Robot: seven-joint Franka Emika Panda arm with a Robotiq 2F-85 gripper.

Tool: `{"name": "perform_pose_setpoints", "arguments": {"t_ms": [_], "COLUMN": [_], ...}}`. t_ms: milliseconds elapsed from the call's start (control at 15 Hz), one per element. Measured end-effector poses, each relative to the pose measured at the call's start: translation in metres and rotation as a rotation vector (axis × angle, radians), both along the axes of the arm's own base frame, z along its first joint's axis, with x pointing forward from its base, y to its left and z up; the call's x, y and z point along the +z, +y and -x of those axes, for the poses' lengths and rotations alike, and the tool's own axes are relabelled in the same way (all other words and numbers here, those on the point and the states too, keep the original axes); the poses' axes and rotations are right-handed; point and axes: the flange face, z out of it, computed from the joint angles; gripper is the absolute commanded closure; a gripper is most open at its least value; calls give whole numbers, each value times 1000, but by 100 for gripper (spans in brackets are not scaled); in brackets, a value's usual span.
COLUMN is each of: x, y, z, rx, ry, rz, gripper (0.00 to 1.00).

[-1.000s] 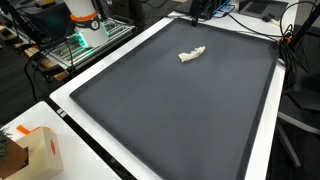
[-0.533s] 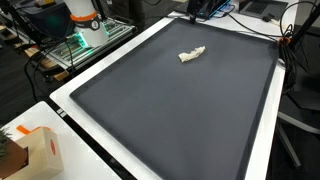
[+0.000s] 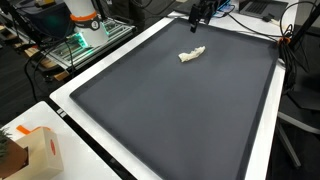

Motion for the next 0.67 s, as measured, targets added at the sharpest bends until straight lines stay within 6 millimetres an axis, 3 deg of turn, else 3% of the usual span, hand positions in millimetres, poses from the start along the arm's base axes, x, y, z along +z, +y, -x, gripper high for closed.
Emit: {"name": "perform_pose_setpoints", "arguments": {"t_ms": [400, 667], "x": [-61, -87], "y": [3, 8], "z": [0, 5], "rx": [105, 176], "ry": [6, -15], "rz": [-30, -52], "gripper": [0, 0]}}
